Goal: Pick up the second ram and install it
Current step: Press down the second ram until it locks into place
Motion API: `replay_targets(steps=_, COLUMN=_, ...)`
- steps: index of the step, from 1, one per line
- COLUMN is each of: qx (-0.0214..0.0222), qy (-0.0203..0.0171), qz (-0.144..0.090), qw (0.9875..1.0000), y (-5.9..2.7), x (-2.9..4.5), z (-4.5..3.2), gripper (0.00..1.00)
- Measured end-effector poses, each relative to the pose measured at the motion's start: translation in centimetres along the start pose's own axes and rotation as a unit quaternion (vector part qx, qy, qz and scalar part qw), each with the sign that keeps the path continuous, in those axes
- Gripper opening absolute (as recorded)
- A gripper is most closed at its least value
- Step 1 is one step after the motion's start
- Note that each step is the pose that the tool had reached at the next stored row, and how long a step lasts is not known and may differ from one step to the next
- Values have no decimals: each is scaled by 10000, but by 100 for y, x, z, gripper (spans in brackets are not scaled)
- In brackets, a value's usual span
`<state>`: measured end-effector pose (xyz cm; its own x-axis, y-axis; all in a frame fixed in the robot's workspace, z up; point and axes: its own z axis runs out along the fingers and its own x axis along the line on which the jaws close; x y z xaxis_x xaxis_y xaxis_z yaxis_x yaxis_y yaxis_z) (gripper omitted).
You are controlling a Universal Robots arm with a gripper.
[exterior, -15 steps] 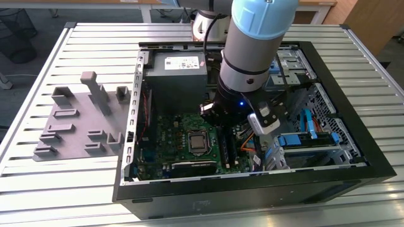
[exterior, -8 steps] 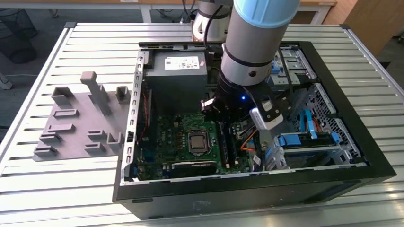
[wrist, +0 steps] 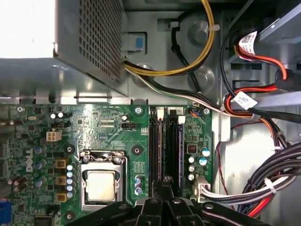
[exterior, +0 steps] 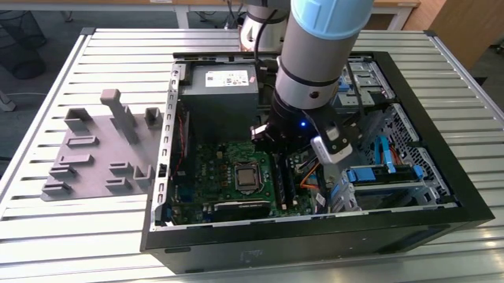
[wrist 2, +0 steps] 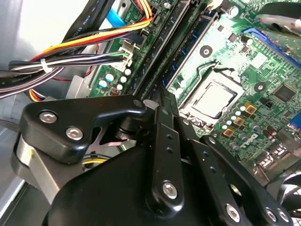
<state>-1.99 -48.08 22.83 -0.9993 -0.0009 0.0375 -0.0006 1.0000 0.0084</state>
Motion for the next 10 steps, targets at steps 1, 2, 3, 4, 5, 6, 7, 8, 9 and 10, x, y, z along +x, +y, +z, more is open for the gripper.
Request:
replay_targets(steps=1, qx=0, qy=0, qz=0, qw=10000, y=0, x=-1, z=10, gripper=11)
replay_targets(steps=2, qx=0, qy=0, qz=0, qw=10000, y=0, x=-1, z=17, gripper=11)
replay_targets(steps=3, qx=0, qy=0, qz=0, qw=10000, y=0, x=-1, z=23, gripper=11)
replay_targets(steps=4, qx=0, qy=0, qz=0, qw=10000, y=0, x=-1, z=28, gripper=11)
replay_targets(steps=5, qx=0, qy=0, qz=0, qw=10000, y=-1, x=-1, z=32, gripper=11)
replay_targets(steps=6, qx=0, qy=0, qz=0, qw=10000, y=-1, x=-1, z=36, gripper=11)
replay_targets(steps=7, qx=0, qy=0, qz=0, qw=10000, y=0, x=-2, z=40, gripper=11)
replay_targets(steps=8, qx=0, qy=0, qz=0, qw=10000, y=0, x=-2, z=45, gripper=11)
replay_targets(steps=9, qx=0, qy=0, qz=-1, qw=10000, y=0, x=-2, z=50, gripper=11)
replay_targets(steps=10, qx=0, qy=0, qz=0, qw=10000, y=-1, x=-2, z=55, gripper=11)
